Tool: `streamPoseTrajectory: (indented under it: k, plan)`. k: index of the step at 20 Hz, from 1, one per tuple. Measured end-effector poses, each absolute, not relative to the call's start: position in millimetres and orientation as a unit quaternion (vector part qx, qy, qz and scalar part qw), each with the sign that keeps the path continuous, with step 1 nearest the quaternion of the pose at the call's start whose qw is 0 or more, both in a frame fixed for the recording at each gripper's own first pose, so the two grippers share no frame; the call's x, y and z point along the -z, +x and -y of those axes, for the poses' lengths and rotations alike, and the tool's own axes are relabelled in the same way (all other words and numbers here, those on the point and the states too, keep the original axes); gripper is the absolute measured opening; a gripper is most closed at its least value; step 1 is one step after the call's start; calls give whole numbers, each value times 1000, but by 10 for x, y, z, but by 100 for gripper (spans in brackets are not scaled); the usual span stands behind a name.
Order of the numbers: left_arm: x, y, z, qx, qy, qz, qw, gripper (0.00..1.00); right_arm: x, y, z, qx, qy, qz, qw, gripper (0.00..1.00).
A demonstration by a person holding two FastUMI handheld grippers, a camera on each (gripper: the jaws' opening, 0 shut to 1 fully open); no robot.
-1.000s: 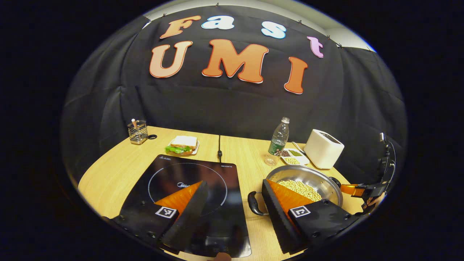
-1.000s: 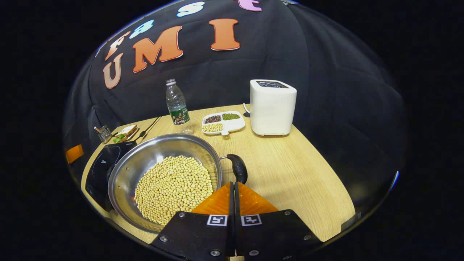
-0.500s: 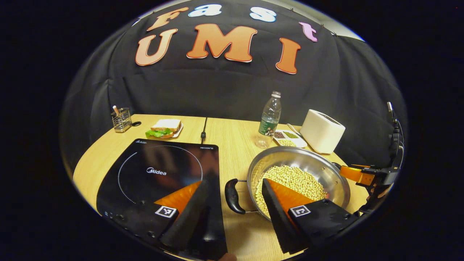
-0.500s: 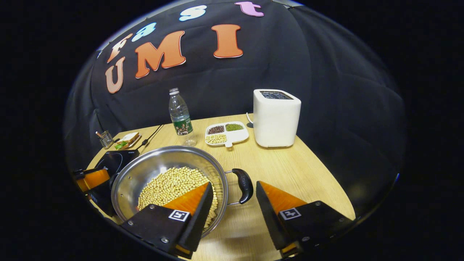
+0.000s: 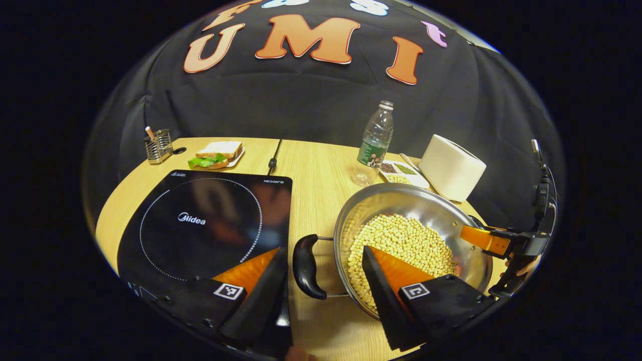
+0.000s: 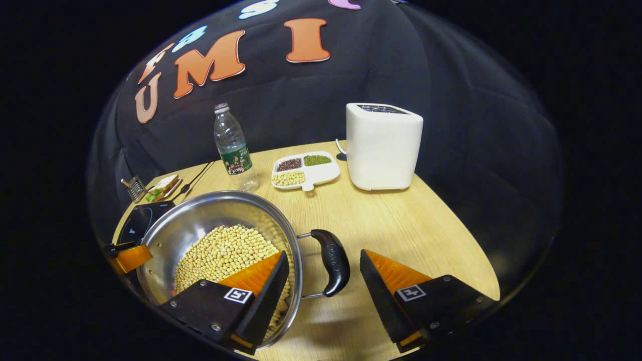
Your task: First push the handle of the pot to place it horizontally, then grasp the pot with both hands and set it on the induction cooktop.
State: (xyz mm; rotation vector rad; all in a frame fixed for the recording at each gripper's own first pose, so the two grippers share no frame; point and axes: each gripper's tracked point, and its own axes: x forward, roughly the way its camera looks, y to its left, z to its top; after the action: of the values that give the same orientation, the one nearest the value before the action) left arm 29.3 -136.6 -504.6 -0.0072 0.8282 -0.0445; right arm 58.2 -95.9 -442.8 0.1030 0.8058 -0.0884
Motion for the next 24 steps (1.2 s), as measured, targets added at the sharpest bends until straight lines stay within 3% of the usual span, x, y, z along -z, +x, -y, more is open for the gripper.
streamPoseTrajectory:
  k: [1,3,4,10,11,14,16,17,24]
  plan:
    - [5055,306,1380,20,-3,-403,915,98,4452,586,913,30,60,-395,916,87]
    - [5071,357,1391,18,-2,-403,915,99,4436,585,900,28,69,-395,915,62]
    - [5082,384,1401,16,-3,-403,915,97,4442,570,902,25,69,-396,915,56]
    - [5311,505,1524,18,14,-427,904,98,4437,544,980,40,71,-394,916,56]
    - [5376,491,1483,6,29,-432,901,94,4435,532,1002,44,72,-393,916,55]
    - [5403,520,1484,3,27,-438,899,65,4432,518,1040,53,85,-394,914,55]
    - [5384,526,1506,5,30,-436,899,61,4403,467,1043,60,92,-398,911,47]
    - [5368,505,1514,9,34,-440,897,59,4362,456,1034,66,101,-398,910,48]
    - [4752,563,1535,24,29,-416,909,59,3753,428,967,76,121,-363,921,45]
